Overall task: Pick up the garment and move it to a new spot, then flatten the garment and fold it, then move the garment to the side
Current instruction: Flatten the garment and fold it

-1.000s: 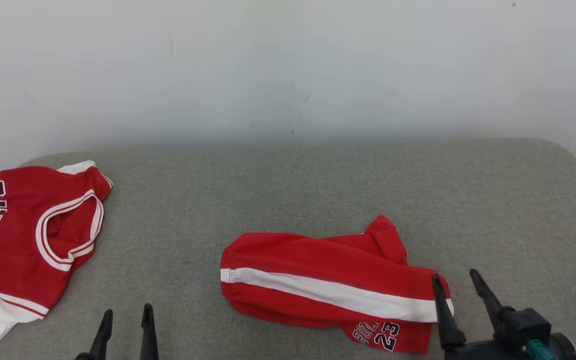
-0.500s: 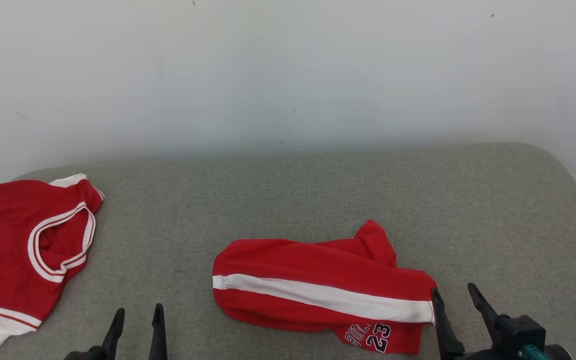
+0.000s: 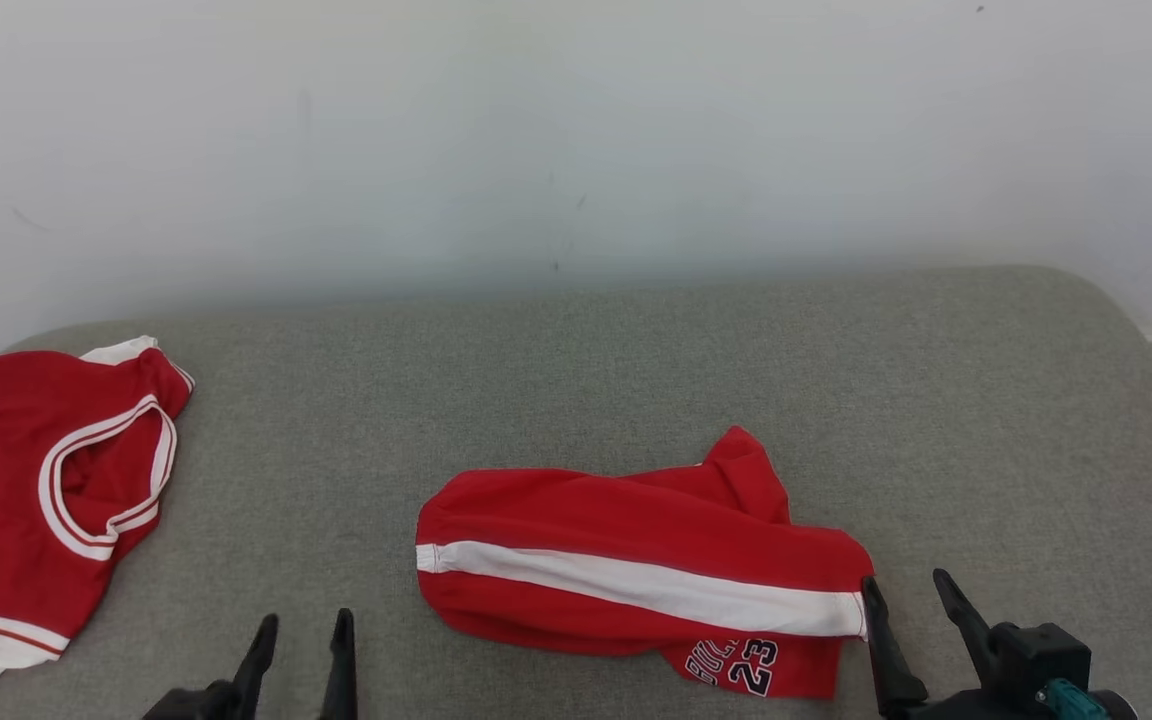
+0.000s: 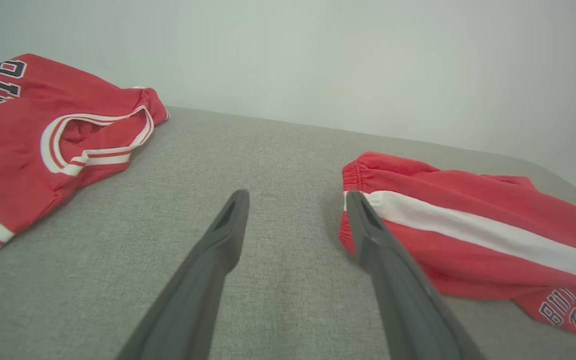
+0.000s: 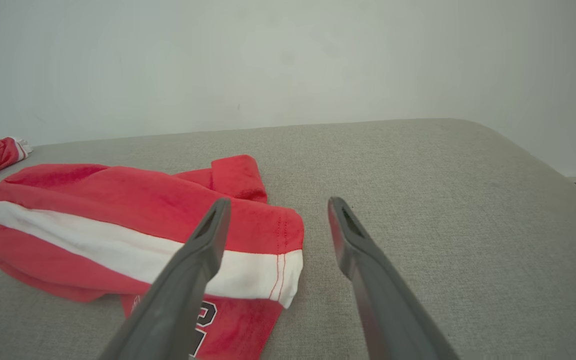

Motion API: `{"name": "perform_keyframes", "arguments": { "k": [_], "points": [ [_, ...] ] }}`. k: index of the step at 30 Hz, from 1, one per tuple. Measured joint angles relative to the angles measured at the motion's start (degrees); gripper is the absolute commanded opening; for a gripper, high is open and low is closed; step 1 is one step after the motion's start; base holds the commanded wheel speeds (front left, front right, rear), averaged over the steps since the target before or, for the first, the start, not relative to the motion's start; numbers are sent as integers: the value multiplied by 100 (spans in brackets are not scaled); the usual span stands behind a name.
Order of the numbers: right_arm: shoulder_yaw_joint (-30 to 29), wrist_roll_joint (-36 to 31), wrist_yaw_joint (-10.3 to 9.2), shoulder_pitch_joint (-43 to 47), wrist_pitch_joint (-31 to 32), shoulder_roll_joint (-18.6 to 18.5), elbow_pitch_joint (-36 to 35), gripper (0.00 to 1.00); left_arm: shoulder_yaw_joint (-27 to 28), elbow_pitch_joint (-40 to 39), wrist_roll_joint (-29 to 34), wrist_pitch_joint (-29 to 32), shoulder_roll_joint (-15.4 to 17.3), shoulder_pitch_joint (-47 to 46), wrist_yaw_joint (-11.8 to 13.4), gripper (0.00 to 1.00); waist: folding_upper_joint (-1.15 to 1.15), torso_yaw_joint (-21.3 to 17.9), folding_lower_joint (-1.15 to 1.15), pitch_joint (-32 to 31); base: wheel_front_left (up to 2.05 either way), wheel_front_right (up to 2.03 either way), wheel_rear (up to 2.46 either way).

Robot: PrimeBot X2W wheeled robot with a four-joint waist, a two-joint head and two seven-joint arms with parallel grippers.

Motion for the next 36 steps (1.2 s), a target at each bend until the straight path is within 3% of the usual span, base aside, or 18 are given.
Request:
{"name": "perform_keyframes", "arguments": {
  "k": [10,20,36],
  "points": [
    [481,584,0,-409,661,-229,401,100,-680,1407,-181,524,4,-1425,-223,100,1,-109,1,350,0,0,0],
    [974,1278,0,-722,832,-433,660,100,-972,2351,-524,444,-2,-2230,-235,100,1,-365,1,810,0,0,0],
    [1303,1780,0,-996,592,-445,1027,100,-1204,2458,-847,70,99,-2229,-269,100,1,-363,1,875,0,0,0]
  ]
}}
